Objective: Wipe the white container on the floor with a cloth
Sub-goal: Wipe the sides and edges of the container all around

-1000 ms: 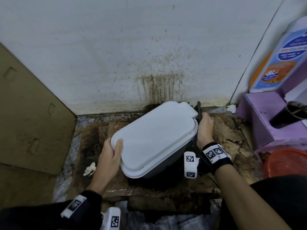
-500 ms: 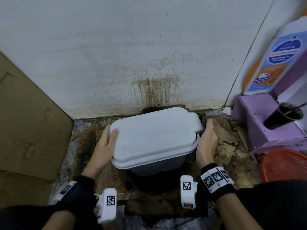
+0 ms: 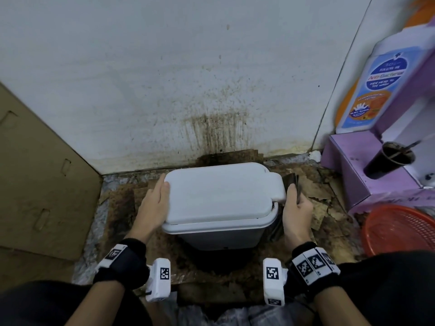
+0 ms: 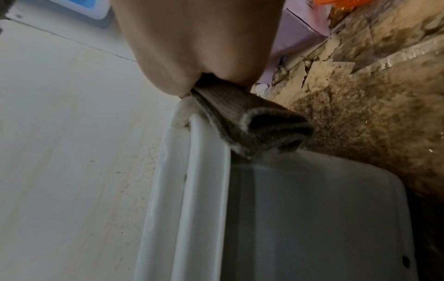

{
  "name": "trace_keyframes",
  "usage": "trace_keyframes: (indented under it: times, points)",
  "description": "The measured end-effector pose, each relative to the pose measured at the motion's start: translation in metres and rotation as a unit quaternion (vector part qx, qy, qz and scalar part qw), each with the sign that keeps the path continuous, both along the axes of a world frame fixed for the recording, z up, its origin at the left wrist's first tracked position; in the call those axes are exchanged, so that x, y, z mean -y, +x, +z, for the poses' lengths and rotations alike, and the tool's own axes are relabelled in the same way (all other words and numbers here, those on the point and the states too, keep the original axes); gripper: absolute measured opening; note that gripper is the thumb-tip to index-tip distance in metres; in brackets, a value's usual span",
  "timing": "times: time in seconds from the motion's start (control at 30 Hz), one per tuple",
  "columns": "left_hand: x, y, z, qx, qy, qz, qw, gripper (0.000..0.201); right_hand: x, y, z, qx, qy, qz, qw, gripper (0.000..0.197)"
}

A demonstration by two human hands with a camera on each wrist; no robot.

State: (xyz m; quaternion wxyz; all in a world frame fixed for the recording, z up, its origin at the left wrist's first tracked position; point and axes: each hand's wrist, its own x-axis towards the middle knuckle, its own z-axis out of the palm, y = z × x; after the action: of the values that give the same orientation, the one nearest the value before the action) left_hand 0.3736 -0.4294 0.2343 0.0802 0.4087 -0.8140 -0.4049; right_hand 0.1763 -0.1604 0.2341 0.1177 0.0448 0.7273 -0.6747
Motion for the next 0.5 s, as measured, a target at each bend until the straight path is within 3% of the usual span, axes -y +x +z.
trace_keyframes:
  times: [0.13, 0.23, 0.33, 0.4, 0.5]
  points:
    - [-0.018, -0.002, 0.019, 0.052, -0.152, 0.051, 0.986, 0.062, 0.002, 0.003, 0.011, -0.030, 0.021, 0.036, 0.999, 0.048]
    - [-0.036, -0.013, 0.036, 0.010, -0.245, -0.020, 0.969, 0.061, 0.015, 0.013, 0.024, -0.044, -0.002, 0.093, 0.995, 0.048]
    - [-0.056, -0.031, 0.051, -0.022, -0.225, -0.090, 0.970, 0.066, 0.031, 0.023, 0.036, -0.020, -0.054, 0.154, 0.986, 0.054]
    - [-0.067, -0.044, 0.063, -0.047, -0.213, -0.105, 0.970, 0.074, 0.042, 0.029, 0.045, 0.005, -0.091, 0.194, 0.977, 0.054]
    - [-0.072, -0.058, 0.079, -0.081, -0.202, -0.096, 0.971, 0.069, 0.059, 0.037, 0.054, 0.010, -0.108, 0.240, 0.965, 0.049]
